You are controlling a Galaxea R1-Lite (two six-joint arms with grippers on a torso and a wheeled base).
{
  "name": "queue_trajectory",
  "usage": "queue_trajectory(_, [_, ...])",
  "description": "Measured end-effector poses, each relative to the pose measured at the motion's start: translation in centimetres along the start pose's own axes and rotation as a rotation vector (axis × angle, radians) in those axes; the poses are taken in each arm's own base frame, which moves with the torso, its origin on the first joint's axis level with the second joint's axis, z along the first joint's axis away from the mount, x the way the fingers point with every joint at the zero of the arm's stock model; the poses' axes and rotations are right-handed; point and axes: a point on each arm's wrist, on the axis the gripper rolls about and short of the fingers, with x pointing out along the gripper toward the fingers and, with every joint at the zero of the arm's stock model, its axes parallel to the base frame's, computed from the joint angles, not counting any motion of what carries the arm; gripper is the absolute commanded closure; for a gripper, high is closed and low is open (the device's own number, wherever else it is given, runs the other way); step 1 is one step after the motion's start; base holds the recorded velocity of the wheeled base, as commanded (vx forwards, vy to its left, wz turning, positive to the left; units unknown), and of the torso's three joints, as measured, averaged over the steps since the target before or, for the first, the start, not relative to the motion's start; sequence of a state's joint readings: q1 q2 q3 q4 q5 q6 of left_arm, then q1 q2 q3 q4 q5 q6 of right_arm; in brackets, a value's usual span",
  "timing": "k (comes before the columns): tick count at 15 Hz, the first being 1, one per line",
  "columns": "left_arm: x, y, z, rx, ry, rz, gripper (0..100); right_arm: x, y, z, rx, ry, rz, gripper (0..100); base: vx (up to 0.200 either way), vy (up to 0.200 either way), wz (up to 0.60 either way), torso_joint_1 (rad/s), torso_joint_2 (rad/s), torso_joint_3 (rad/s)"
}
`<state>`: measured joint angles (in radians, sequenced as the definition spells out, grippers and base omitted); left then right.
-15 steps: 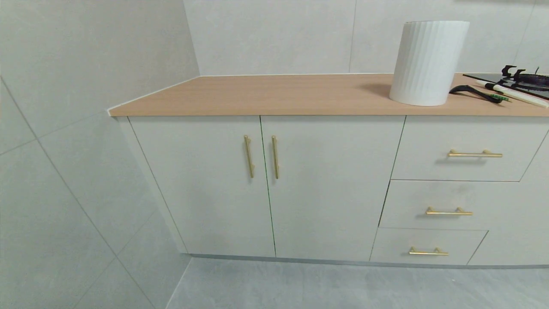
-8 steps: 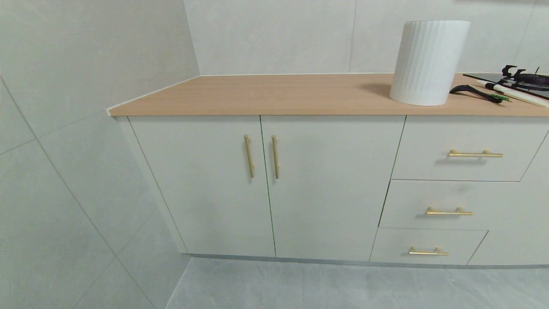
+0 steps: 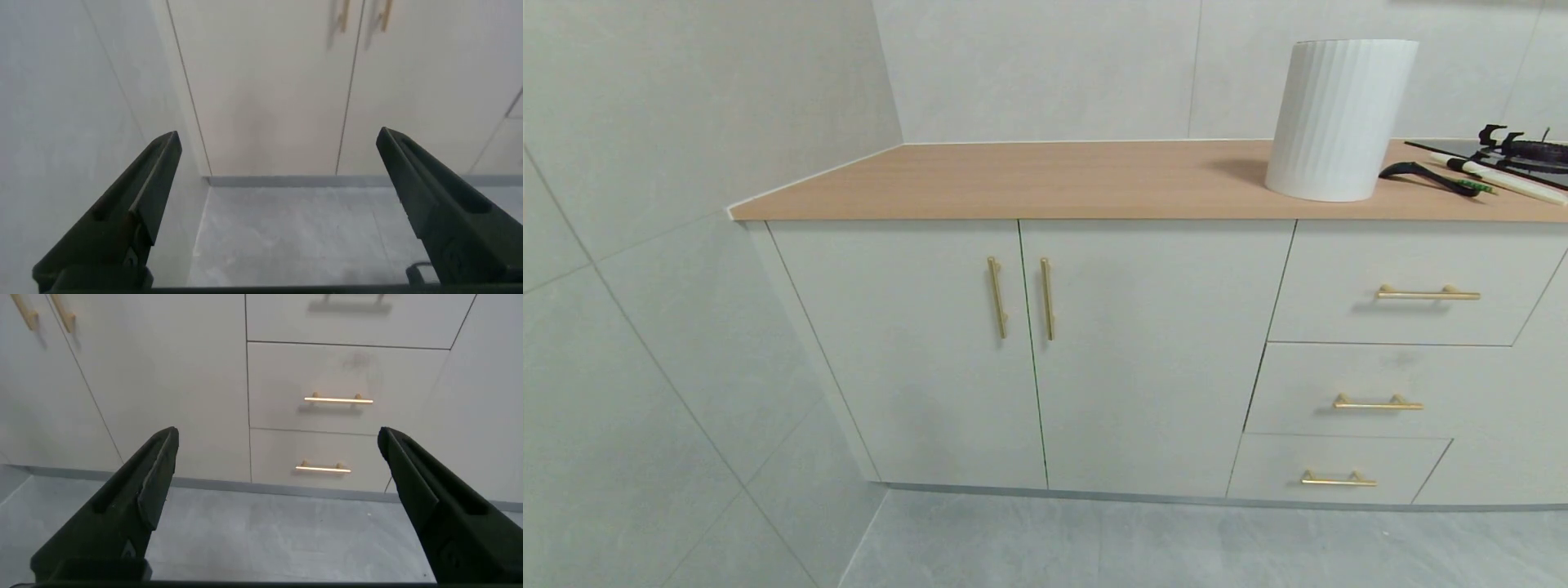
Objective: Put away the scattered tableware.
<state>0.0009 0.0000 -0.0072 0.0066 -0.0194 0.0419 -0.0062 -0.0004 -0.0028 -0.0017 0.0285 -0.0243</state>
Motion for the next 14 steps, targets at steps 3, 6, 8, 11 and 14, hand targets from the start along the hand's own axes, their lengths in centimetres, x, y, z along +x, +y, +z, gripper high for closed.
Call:
queue_trajectory(3, [0.02,0.00,-0.09,-0.005,0.002,0.000,0,0.02,0.00,-0.10,0.016,0.004,0.000,0,0.000,0.000,0.00,0.000,0.00,0.000])
queue_trajectory(6, [0.03,-0.01,-0.10,-0.036,0.002,-0.001,0,0.02,0.01,-0.11,0.018,0.006,0.002,0,0.000,0.000,0.00,0.000,0.00,0.000])
queue_trajectory(8, [0.03,-0.01,-0.09,-0.036,0.002,-0.002,0,0.02,0.01,-0.12,0.017,0.006,0.002,0,0.000,0.000,0.00,0.000,0.00,0.000])
queue_trajectory(11, [0.03,-0.01,-0.09,-0.036,0.001,-0.001,0,0.02,0.01,-0.13,0.018,0.008,0.004,0,0.000,0.000,-0.20,0.002,0.00,-0.001])
queue_trajectory(14, [0.03,-0.01,-0.11,-0.037,0.002,-0.001,0,0.02,0.01,-0.13,0.019,0.008,0.005,0,0.000,0.000,0.00,0.000,0.00,0.000])
